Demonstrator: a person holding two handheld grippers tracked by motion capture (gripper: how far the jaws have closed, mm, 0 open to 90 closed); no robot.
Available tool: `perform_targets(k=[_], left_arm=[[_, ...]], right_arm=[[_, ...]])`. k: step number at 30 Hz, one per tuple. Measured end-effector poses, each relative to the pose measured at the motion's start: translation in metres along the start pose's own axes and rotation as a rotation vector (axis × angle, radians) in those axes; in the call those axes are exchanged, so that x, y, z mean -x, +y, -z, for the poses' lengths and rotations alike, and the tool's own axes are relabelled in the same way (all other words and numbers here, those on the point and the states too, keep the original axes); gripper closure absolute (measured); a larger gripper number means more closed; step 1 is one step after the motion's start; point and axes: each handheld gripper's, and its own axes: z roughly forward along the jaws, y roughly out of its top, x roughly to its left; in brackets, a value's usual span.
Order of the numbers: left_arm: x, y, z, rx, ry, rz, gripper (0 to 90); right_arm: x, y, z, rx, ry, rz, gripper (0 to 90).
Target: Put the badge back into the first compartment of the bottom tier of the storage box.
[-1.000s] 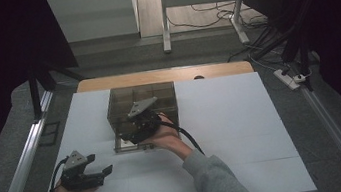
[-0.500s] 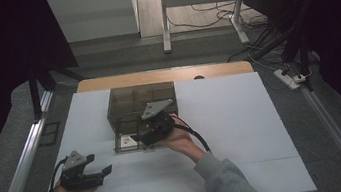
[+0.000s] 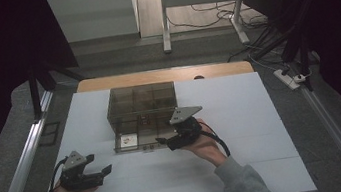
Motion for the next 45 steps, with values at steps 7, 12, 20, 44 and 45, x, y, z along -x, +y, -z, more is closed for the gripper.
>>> perform_targets(k=[7, 12, 20, 44, 45], left_arm=[[0.0, 0.0, -0.001, -0.001, -0.002, 0.001, 18.1], [0.0, 0.0, -0.001, -0.001, -0.004, 0.001, 18.1], [0.001, 0.0, -0.001, -0.001, -0.005, 0.003, 18.1], [0.002, 0.0, -0.002, -0.004, -0.009, -0.006, 18.2], [0.002, 0.0, -0.002, -0.004, -0.009, -0.007, 18.2]], right_arm=[[0.006, -0.014, 0.022, -0.009, -0.045, -0.013, 29.2], [0.01, -0.03, 0.041, -0.029, -0.084, -0.03, 29.1], [0.017, -0.068, 0.082, -0.05, -0.168, -0.08, 29.2], [0.025, -0.149, 0.164, -0.081, -0.297, -0.202, 29.2], [0.025, -0.151, 0.165, -0.078, -0.295, -0.206, 29.2]])
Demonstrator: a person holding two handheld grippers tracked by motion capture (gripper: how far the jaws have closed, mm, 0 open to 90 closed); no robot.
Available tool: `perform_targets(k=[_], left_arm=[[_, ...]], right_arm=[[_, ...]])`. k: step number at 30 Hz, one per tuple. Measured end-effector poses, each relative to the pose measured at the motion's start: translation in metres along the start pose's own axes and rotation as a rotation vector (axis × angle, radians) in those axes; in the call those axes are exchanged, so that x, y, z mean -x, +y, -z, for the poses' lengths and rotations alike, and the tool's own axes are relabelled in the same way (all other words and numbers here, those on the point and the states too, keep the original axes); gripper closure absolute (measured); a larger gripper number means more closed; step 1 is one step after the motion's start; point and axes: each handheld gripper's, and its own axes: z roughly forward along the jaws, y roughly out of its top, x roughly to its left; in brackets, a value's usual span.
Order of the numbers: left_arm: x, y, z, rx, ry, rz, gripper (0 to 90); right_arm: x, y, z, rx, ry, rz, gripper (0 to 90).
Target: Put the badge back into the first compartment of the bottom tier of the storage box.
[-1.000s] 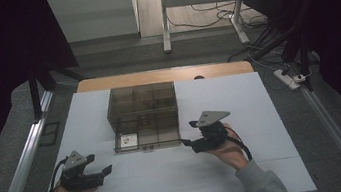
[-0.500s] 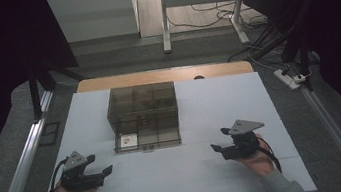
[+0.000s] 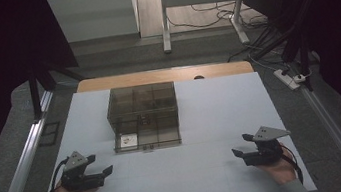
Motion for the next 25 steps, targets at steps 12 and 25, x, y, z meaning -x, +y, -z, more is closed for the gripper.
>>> perform_targets(k=[12, 25], left_arm=[[0.0003, 0.0001, -0.0005, -0.003, 0.0, -0.003, 18.3], [-0.0001, 0.0001, -0.0006, -0.002, 0.003, -0.003, 18.5]], right_arm=[[-0.0001, 0.0006, -0.0018, -0.022, 0.003, 0.039, 29.0], [-0.0006, 0.0021, -0.0013, -0.022, 0.0, 0.05, 28.9]])
